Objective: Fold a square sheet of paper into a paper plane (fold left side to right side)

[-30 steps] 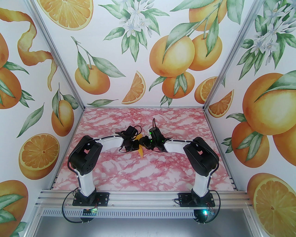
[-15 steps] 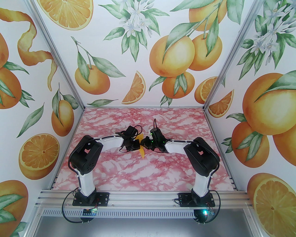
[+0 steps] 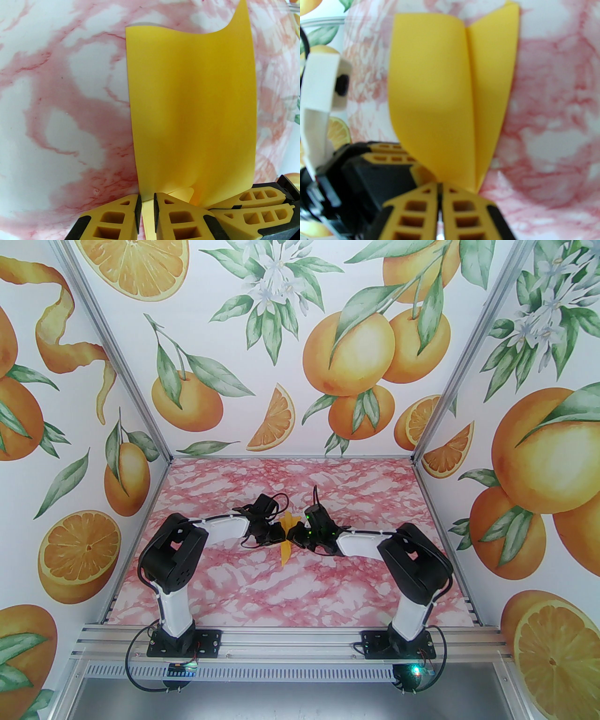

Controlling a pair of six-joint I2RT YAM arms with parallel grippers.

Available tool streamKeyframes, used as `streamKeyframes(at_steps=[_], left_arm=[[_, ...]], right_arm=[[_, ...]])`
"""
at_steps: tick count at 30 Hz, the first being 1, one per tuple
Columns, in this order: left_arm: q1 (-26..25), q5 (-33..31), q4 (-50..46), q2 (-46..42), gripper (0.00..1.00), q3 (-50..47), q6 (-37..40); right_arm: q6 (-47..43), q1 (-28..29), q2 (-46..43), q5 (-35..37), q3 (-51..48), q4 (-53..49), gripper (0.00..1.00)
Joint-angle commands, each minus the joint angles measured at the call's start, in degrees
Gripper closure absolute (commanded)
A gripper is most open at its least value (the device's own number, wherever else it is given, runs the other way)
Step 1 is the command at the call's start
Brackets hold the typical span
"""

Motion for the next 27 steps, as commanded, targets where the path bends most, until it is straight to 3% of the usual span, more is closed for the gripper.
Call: streamKeyframes(at_steps=[1, 8, 20, 27], left_arm=[[0.38, -2.67, -0.71, -4.30, 0.79, -2.78, 1.15], [-1.04, -1.35, 2.25, -8.12, 0.79, -8.05, -1.60], [-3.23, 1.70, 10.20, -6.02, 0.79, -11.09, -6.96], [-3.85, -1.54, 5.32, -4.39, 0.83, -9.39, -6.25]], right_arm=[[0.93, 0.53, -1.55, 2.66, -1.06, -0.45, 0.90], [1.38, 0.52, -1.21, 2.94, -1.15, 0.17, 0.90], [1.30, 0.70, -1.49, 3.20, -1.39, 0.17, 0.89], [1.23, 0.76, -1.90, 3.12, -1.57, 0.17, 0.87]])
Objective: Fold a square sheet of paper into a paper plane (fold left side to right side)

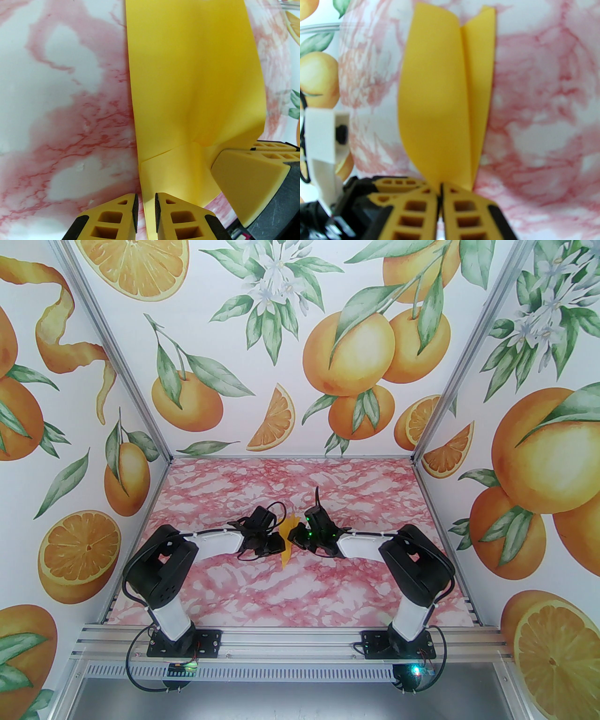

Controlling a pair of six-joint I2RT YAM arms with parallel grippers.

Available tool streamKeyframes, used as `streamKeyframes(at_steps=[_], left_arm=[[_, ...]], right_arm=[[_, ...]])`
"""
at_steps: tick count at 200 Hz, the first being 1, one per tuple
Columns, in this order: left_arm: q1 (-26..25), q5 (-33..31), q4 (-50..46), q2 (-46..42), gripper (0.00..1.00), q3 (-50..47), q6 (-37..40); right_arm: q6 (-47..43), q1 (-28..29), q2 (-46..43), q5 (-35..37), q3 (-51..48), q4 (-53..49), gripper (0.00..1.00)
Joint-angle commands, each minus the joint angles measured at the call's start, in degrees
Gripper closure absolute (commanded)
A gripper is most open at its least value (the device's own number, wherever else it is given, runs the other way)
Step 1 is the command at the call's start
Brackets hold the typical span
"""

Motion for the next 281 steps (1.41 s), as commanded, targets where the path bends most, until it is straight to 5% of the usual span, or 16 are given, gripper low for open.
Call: streamKeyframes(at_steps=[1, 33, 139, 192, 281], left_arm=[[-0.59, -3.44, -4.00, 2.73, 0.85, 2.18, 1.02], [-1.60, -6.92, -8.66, 5.21, 0.88, 5.12, 1.52], [-3.30, -10.01, -11.72, 9.51, 0.89, 8.76, 1.41], [-3.57, -10.19, -12.27, 10.21, 0.89, 9.45, 1.83], [-3.69, -9.22, -12.08, 11.07, 0.89, 9.82, 2.40]], right_arm=[[0.11, 0.59, -1.77, 1.38, -0.81, 0.45, 0.84], [-1.58, 0.44, -2.21, 1.37, -0.06, -1.21, 0.69], [-7.34, -3.99, -3.46, -1.13, 1.74, -5.95, 0.62], [-8.72, -4.81, -2.97, -2.55, 3.70, -6.94, 0.79], [-7.84, -3.37, 0.90, -5.05, 6.73, -6.57, 0.87]])
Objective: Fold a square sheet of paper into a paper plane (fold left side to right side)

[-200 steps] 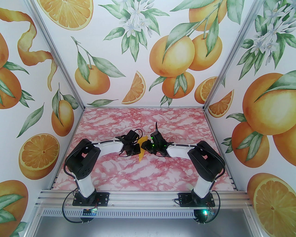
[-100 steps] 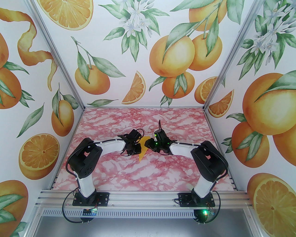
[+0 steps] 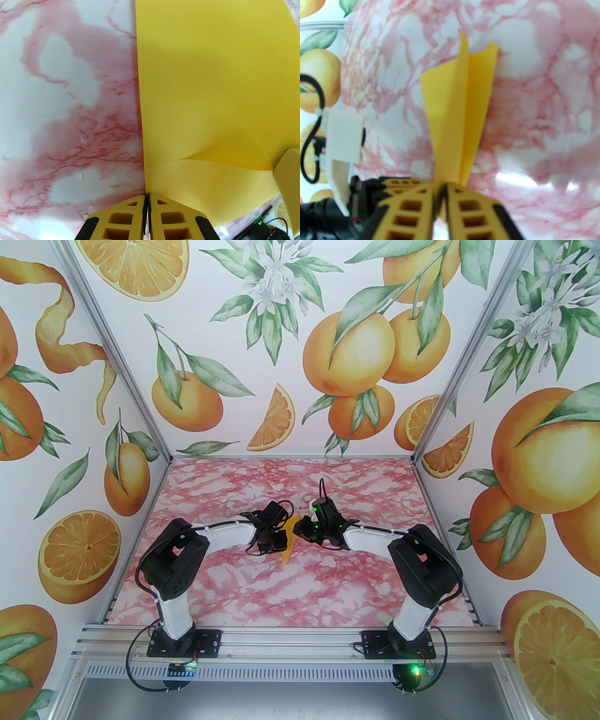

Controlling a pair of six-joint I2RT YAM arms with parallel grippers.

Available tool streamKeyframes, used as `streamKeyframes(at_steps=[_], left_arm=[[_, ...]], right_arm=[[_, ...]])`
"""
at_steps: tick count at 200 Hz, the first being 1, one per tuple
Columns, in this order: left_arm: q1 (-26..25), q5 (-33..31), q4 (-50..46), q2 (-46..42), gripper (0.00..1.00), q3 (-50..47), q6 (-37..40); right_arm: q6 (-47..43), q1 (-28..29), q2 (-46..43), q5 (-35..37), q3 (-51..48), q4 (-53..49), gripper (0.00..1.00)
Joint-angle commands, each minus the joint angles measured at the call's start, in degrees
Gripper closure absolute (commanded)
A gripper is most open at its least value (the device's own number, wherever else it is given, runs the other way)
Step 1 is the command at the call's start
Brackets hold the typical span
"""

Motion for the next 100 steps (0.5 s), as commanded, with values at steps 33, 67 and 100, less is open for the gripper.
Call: streamKeyframes(at_steps=[33, 67, 100], left_arm=[[-0.68, -1.79, 1.78, 4.86, 0.89, -1.43, 0.99], [-0.65, -1.97, 1.92, 4.32, 0.89, -1.70, 1.24], [-0.51, -2.14, 2.56, 2.64, 0.89, -2.38, 1.68]], right_arm=[[-0.59, 1.70, 3.86, -2.11, 4.40, -1.44, 0.86], [-1.27, 2.31, 4.99, -2.54, 5.86, -2.61, 0.78], [-0.74, 2.26, 5.14, -2.82, 5.77, -1.94, 0.70]])
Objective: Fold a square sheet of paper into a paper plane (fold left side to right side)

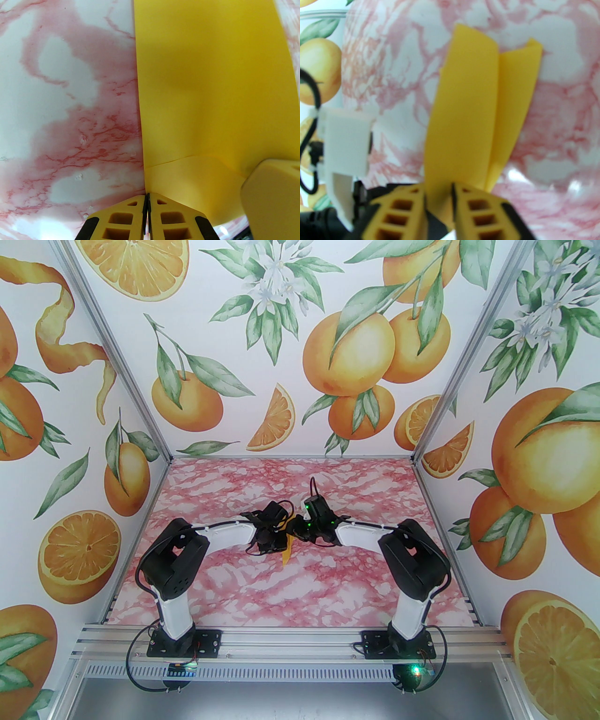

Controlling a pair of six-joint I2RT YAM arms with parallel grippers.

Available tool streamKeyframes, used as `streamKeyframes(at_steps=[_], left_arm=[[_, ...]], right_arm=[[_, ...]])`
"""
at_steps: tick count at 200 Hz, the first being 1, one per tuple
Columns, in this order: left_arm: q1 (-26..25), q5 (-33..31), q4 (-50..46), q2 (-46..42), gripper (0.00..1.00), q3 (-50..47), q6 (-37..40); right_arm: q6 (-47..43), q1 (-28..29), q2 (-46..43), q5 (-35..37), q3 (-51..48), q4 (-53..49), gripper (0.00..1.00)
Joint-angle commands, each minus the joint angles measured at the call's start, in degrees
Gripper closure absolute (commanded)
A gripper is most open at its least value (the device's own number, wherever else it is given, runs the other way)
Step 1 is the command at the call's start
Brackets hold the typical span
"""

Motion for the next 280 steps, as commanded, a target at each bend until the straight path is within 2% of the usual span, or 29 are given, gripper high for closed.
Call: streamKeyframes(at_steps=[1, 55, 130, 147, 191, 209, 220, 280], left_arm=[[-0.47, -2.20, 2.50, 2.71, 0.89, -2.32, 1.51], [0.42, -0.90, 6.15, -0.50, 0.88, -4.85, 0.74], [2.87, -0.14, 10.86, -8.99, 0.85, -10.11, 0.15], [2.79, 0.87, 14.01, -10.48, 0.80, -11.95, 0.06], [2.77, 2.77, 21.06, -12.20, 0.59, -16.29, -0.05], [2.81, 2.36, 21.65, -12.91, 0.57, -17.26, -0.38], [2.88, 1.99, 22.08, -13.58, 0.52, -17.73, -0.60], [2.95, 2.29, 25.75, -17.65, 0.47, -20.88, -0.41]], right_arm=[[-0.06, 0.56, 1.07, -1.52, 1.35, 0.31, 0.70], [1.19, 0.58, 1.82, -2.09, 1.35, 1.74, 0.64], [1.32, 0.52, 1.96, -1.63, 1.57, 1.48, 0.63], [1.37, 0.63, 2.02, -1.43, 1.68, 1.44, 0.63], [1.30, 0.68, 2.19, -1.35, 1.92, 1.05, 0.63], [1.13, 0.73, 2.17, -1.34, 2.22, 0.65, 0.63], [1.02, 0.72, 2.29, -1.41, 2.45, 0.43, 0.63], [1.08, 0.83, 2.39, -1.18, 2.67, 0.34, 0.63]])
